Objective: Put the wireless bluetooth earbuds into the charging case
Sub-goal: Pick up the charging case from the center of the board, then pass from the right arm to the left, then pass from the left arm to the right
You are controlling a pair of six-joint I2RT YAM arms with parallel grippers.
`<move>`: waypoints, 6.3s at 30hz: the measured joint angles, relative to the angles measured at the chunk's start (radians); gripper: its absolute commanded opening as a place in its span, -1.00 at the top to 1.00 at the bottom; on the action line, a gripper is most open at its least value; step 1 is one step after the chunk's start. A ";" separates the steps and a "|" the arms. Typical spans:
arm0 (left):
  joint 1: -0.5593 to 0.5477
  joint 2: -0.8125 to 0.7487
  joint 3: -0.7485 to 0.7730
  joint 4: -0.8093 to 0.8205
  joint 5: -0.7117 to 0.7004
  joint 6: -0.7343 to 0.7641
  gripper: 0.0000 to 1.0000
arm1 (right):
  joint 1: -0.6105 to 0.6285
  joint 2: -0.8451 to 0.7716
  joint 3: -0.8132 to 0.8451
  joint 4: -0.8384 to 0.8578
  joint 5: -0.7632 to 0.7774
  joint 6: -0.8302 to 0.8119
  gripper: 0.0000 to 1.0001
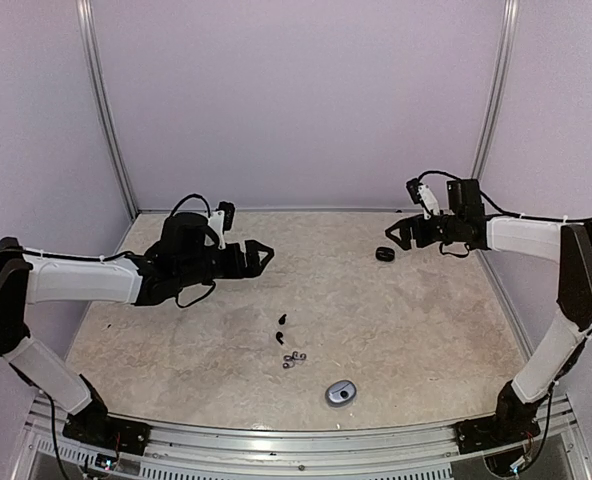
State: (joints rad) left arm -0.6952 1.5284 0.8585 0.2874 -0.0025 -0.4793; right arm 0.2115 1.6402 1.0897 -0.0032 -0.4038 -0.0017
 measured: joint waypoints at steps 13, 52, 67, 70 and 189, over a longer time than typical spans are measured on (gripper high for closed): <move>0.019 0.036 0.001 0.109 0.348 0.043 -0.98 | -0.050 0.486 0.491 -0.315 -0.127 -0.332 -0.80; 0.061 -0.081 -0.134 0.161 0.243 0.090 -0.98 | -0.032 0.628 0.551 -0.374 -0.090 -0.434 0.20; -0.094 -0.201 -0.241 0.233 0.130 0.585 -0.86 | 0.288 0.298 0.251 -0.395 -0.404 -0.146 0.33; -0.171 -0.212 -0.233 0.166 0.152 0.722 -0.75 | 0.319 0.218 0.166 -0.386 -0.474 -0.063 0.31; -0.223 -0.106 0.034 0.211 0.666 0.435 0.95 | 0.625 -0.343 -0.092 -0.013 -0.395 -0.133 0.43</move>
State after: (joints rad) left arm -0.9184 1.4220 0.8928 0.4988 0.6632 -0.0441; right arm 0.8368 1.2976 0.9977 -0.0166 -0.7986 -0.1349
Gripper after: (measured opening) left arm 0.223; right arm 0.302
